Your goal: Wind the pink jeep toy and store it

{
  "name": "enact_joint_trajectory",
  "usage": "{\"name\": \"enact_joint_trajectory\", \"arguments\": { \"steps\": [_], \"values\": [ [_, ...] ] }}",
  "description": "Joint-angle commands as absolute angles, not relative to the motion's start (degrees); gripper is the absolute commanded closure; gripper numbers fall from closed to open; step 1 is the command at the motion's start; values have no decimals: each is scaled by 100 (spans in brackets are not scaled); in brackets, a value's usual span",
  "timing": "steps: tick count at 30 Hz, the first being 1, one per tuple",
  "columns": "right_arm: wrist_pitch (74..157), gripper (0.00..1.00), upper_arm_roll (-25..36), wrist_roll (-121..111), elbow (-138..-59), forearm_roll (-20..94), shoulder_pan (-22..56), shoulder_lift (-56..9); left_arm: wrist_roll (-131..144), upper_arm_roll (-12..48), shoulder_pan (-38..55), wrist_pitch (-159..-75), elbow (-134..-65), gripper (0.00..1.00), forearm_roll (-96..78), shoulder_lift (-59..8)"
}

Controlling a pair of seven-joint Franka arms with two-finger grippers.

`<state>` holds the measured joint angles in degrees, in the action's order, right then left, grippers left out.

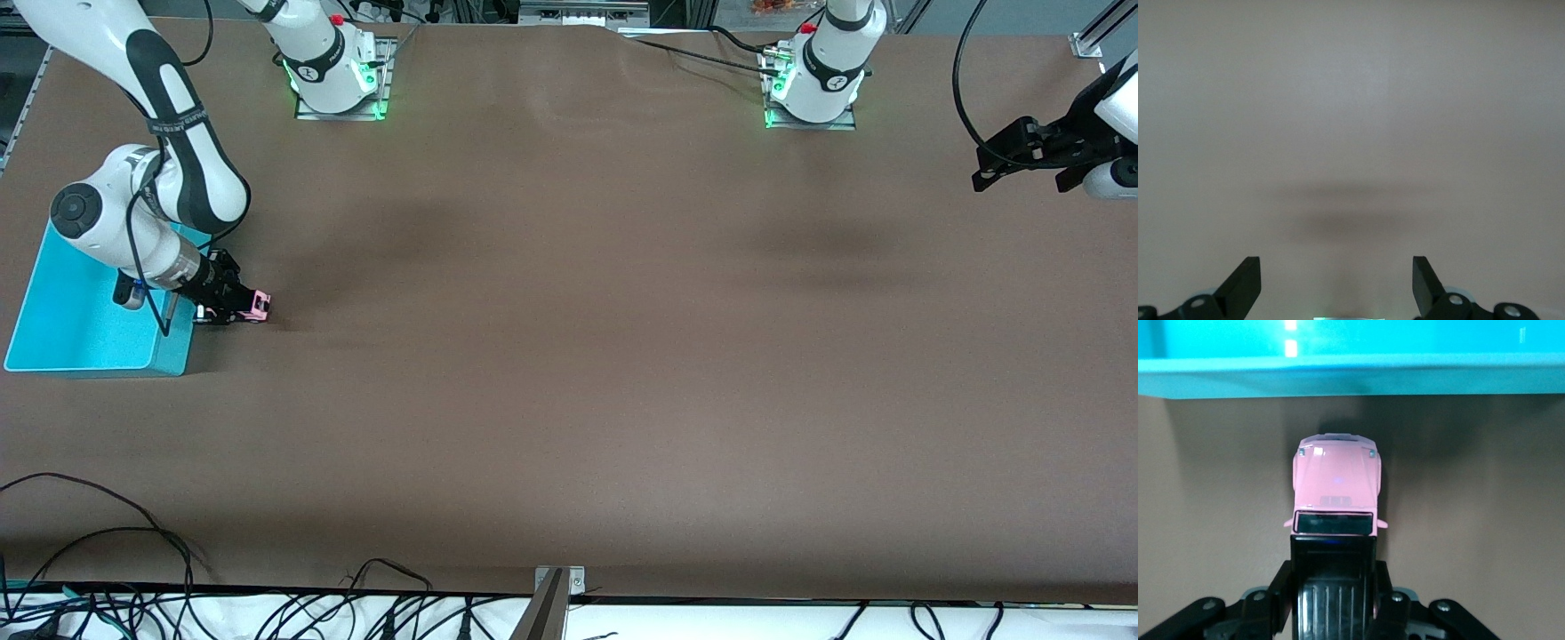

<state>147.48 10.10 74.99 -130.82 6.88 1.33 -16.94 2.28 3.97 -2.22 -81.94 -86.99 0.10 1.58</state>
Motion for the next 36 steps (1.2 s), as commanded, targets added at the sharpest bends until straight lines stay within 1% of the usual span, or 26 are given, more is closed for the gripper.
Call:
{"name": "enact_joint_trajectory", "arguments": {
  "steps": [1,8,13,18,24,30,36],
  "values": [
    [13792,77,976,7585,-12807,817,167,-1205,246,387,-176,-8068,-8534,0,105,79],
    [12271,77,1089,7559,-11893,817,114,-1169,246,387,-167,-8068,-8543,0,105,79],
    [11427,77,1704,7024,-11357,773,97,-1204,237,387,-176,-8068,-8543,0,105,79],
    [10890,76,2310,6259,-11092,809,97,-1274,237,387,-176,-8068,-8552,0,105,88],
    [11056,75,2707,5539,-11057,782,-96,-1581,237,387,-176,-8068,-8552,0,105,88],
    [11592,74,2716,5054,-11074,852,-580,-2021,237,378,-185,-8068,-8552,0,105,88],
    [12357,73,2707,5045,-11109,940,-703,-2575,237,378,-193,-8068,-8560,0,105,88]
  ]
}}
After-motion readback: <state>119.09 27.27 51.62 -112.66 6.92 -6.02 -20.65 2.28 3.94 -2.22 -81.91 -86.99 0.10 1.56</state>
